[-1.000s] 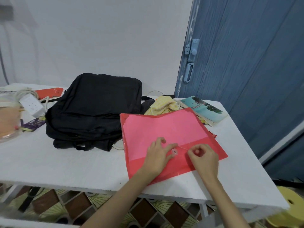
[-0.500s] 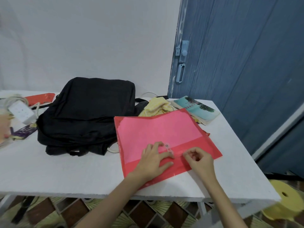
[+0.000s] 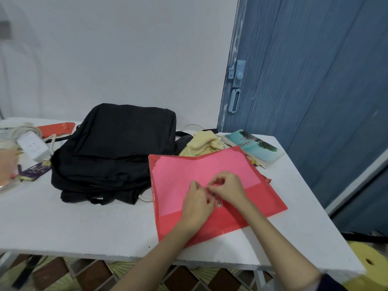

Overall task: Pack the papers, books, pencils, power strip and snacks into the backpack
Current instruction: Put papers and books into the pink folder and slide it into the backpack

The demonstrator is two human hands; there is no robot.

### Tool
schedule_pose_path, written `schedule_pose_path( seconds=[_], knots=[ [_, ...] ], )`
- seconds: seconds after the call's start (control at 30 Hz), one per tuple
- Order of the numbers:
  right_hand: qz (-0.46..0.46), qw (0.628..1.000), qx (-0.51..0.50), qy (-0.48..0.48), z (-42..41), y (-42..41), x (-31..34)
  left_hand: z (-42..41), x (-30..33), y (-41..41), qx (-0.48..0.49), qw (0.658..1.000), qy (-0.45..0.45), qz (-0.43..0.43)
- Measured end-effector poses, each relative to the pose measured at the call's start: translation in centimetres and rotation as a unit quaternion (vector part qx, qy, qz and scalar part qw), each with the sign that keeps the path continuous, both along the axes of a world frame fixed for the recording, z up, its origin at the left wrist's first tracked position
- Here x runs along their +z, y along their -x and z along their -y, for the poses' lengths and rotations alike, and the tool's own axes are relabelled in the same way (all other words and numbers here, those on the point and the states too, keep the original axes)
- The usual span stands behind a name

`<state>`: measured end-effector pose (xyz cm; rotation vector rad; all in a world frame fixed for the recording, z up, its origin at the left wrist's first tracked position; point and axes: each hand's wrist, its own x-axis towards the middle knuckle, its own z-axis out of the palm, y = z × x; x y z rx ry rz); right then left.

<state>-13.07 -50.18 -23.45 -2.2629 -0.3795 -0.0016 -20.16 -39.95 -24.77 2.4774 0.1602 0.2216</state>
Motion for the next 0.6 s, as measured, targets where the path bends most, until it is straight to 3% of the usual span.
schedule_pose_path(
  seconds=[0.2, 0.47, 0.6],
  knots=[
    [-0.036, 0.996, 0.022, 0.078, -0.9, -1.3, 0.7, -1.5, -0.5, -0.5, 0.017, 0.999, 0.045, 0.011],
    [0.0, 0.997, -0.049, 0.065, 1.4, -1.3, -0.1, -2.2, -1.4, -0.8, 0.001, 0.998, 0.041, 0.042],
    [0.07, 0.995, -0.065, 0.0, 3.3, 0.8, -1.6, -2.2, -1.4, -0.5, -0.025, 0.999, 0.021, 0.04]
  ],
)
